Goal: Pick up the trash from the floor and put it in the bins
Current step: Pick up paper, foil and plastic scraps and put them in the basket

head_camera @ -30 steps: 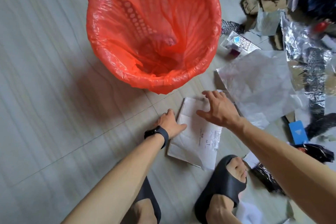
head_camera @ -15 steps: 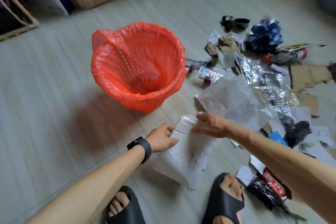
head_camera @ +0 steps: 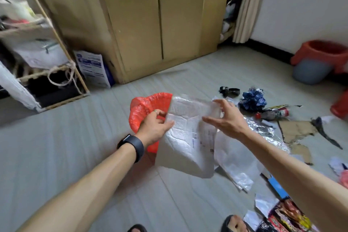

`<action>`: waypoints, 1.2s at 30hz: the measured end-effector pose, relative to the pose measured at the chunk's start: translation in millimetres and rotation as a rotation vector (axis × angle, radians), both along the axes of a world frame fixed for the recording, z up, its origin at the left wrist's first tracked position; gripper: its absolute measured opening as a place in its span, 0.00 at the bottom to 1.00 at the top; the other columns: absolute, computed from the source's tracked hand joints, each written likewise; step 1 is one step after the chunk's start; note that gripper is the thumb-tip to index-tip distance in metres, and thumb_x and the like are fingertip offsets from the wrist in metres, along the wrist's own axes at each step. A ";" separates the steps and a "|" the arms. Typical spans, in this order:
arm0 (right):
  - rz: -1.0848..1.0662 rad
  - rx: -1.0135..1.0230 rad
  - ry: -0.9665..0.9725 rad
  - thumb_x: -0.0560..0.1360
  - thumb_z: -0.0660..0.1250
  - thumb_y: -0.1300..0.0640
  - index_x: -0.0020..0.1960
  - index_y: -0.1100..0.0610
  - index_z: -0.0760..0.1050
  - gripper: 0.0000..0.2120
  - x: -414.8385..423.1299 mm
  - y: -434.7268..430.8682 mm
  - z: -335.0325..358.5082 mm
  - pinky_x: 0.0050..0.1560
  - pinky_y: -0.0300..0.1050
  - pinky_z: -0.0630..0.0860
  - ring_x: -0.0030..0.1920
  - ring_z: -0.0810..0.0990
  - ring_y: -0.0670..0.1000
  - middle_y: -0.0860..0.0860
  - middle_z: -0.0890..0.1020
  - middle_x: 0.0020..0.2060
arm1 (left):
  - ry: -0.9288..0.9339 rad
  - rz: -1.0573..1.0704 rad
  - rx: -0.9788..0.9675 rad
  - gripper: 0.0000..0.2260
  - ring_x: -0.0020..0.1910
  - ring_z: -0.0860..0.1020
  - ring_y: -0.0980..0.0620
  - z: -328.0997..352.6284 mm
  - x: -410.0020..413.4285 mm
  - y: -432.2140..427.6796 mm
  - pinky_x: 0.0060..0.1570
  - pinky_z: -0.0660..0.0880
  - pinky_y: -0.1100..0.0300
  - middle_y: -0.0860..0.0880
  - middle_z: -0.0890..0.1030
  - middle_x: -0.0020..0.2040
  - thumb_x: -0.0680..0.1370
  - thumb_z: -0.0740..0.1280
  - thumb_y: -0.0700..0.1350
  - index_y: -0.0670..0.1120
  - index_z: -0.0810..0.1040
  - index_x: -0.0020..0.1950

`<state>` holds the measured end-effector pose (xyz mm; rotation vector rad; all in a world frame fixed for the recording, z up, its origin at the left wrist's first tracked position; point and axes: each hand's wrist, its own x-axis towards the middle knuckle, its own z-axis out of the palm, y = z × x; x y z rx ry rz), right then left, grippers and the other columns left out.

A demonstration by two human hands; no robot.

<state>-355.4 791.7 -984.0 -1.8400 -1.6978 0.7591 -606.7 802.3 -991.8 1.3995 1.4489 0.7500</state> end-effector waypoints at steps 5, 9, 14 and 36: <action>0.002 -0.186 0.453 0.64 0.81 0.50 0.70 0.41 0.60 0.43 -2.0 -18.0 34.5 0.58 0.65 0.78 0.54 0.81 0.57 0.60 0.76 0.62 | -0.135 0.310 0.132 0.14 0.43 0.78 0.47 35.3 -1.8 -8.5 0.46 0.76 0.51 0.48 0.79 0.44 0.71 0.75 0.48 0.51 0.70 0.45; 0.096 -0.212 0.487 0.57 0.85 0.51 0.57 0.37 0.74 0.34 -10.7 -28.9 51.5 0.51 0.76 0.75 0.52 0.82 0.67 0.65 0.78 0.57 | -0.336 0.255 0.059 0.06 0.38 0.76 0.53 51.1 0.0 -20.2 0.37 0.73 0.60 0.48 0.79 0.45 0.76 0.72 0.40 0.49 0.78 0.47; 0.066 -0.069 0.474 0.64 0.81 0.63 0.60 0.40 0.75 0.31 -12.8 -41.5 49.8 0.48 0.63 0.82 0.51 0.83 0.60 0.57 0.79 0.58 | -0.446 0.006 -0.087 0.28 0.49 0.82 0.48 54.6 -11.4 -34.0 0.42 0.80 0.61 0.42 0.82 0.57 0.70 0.71 0.26 0.49 0.76 0.65; 0.087 0.242 -0.211 0.72 0.74 0.47 0.54 0.52 0.81 0.14 -2.3 -67.4 26.1 0.41 0.51 0.81 0.41 0.82 0.51 0.52 0.85 0.45 | 0.447 -0.162 0.359 0.10 0.44 0.80 0.54 39.3 -14.2 -53.2 0.45 0.77 0.57 0.56 0.81 0.43 0.70 0.74 0.51 0.54 0.76 0.46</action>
